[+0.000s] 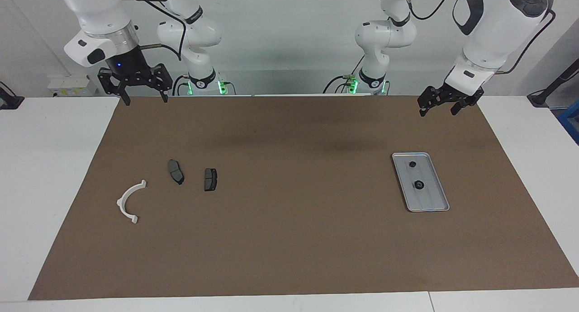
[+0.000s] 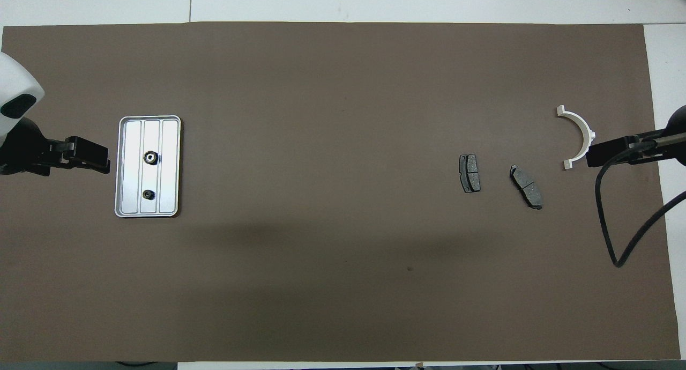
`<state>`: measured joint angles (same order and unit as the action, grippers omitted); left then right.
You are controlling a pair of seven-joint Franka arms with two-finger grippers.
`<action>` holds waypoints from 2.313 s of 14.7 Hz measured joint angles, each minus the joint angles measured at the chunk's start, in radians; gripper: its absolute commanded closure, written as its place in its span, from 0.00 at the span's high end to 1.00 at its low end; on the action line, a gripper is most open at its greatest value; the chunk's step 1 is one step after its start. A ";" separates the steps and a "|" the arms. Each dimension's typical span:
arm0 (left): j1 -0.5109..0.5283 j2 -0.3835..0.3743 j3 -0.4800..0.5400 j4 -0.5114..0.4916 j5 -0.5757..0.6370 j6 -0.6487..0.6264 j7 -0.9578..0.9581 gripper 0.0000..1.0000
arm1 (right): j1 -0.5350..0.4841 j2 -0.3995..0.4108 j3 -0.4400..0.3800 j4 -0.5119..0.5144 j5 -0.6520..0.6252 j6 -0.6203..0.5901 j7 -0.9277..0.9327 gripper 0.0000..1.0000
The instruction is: Place bearing gear from tray to pile
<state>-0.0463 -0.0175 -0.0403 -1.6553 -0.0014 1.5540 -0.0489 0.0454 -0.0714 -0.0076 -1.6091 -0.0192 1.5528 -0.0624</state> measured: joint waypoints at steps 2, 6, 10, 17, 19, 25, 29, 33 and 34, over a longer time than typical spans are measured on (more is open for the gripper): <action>0.000 0.000 0.000 0.000 0.000 0.000 0.000 1.00 | 0.000 0.000 0.000 0.000 0.000 0.000 0.000 1.00; 0.000 0.000 0.001 0.000 0.000 0.001 -0.002 1.00 | 0.000 0.000 0.000 0.000 0.000 0.000 0.000 1.00; 0.002 0.001 0.032 -0.007 0.000 0.041 -0.004 1.00 | 0.000 0.000 0.000 0.000 0.000 0.000 0.000 1.00; 0.005 0.148 0.045 -0.140 0.001 0.370 0.000 1.00 | 0.000 0.000 0.000 0.000 0.000 0.000 0.000 1.00; 0.028 0.203 0.057 -0.181 0.002 0.470 0.040 1.00 | 0.000 0.000 0.000 0.000 0.000 0.000 0.000 1.00; 0.088 0.311 0.058 -0.240 0.002 0.588 0.106 0.90 | 0.000 -0.008 0.000 0.000 0.000 0.000 0.000 1.00; 0.053 0.339 0.045 -0.261 0.002 0.655 -0.004 0.83 | 0.000 -0.019 0.000 0.000 0.000 0.000 0.000 1.00; 0.038 0.346 0.045 -0.284 0.002 0.699 -0.046 0.76 | -0.001 -0.020 -0.002 0.000 0.000 -0.024 0.000 1.00; 0.038 0.346 0.046 -0.296 0.002 0.714 -0.048 0.74 | -0.001 -0.020 -0.002 0.000 0.000 -0.027 0.000 1.00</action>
<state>-0.0079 0.3285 0.0060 -1.9509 0.0008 2.2678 -0.0969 0.0444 -0.0913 -0.0099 -1.6094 -0.0192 1.5262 -0.0624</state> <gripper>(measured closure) 0.198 0.000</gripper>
